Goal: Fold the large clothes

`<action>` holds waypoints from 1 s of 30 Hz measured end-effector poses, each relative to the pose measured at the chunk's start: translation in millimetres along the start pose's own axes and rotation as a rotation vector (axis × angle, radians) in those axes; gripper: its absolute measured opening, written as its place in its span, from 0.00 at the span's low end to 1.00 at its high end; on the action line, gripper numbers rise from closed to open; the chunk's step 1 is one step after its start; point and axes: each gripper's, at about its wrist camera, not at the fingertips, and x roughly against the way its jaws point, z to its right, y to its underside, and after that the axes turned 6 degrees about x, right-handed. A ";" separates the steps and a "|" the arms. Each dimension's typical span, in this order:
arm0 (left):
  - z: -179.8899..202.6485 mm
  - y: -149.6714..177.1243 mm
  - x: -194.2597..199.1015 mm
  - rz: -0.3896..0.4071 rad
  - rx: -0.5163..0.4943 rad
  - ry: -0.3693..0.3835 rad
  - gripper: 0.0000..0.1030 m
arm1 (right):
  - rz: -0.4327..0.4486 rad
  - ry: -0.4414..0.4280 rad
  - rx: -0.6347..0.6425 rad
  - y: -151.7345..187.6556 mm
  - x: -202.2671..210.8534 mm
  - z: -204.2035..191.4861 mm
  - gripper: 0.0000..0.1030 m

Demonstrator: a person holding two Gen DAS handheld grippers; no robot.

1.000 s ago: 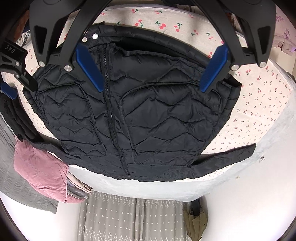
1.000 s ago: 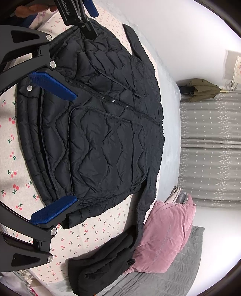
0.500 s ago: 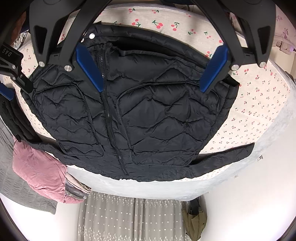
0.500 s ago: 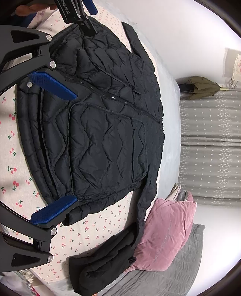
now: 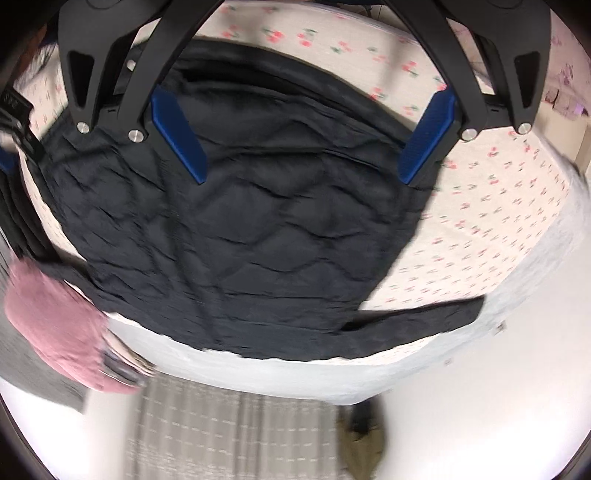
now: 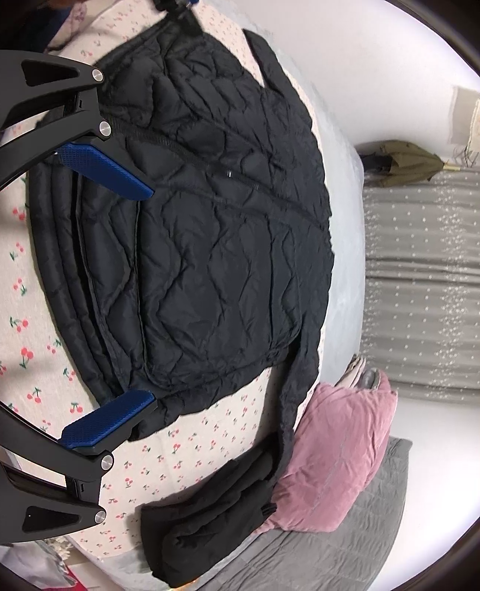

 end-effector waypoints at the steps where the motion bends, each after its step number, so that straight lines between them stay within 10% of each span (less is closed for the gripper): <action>1: -9.7 -3.4 -5.3 -0.011 0.025 -0.016 1.00 | -0.012 0.008 -0.005 0.3 -2.9 3.2 1.00; 10: -55.3 -6.0 -36.2 -0.134 0.128 -0.113 1.00 | -0.159 0.006 -0.123 9.0 -35.4 43.6 1.00; 23: -84.3 -6.5 -89.1 -0.279 0.273 -0.101 0.96 | -0.341 -0.226 -0.557 33.9 -97.1 126.6 0.98; 25: -86.5 -6.9 -98.3 -0.286 0.295 -0.133 0.89 | -0.340 -0.242 -0.580 34.8 -104.6 131.2 0.90; 27: -85.8 -6.2 -104.8 -0.291 0.294 -0.130 0.58 | -0.315 -0.259 -0.563 32.4 -105.9 131.9 0.44; 30: -83.7 -4.6 -106.3 -0.298 0.306 -0.056 0.16 | -0.294 -0.312 -0.603 35.9 -109.8 135.6 0.10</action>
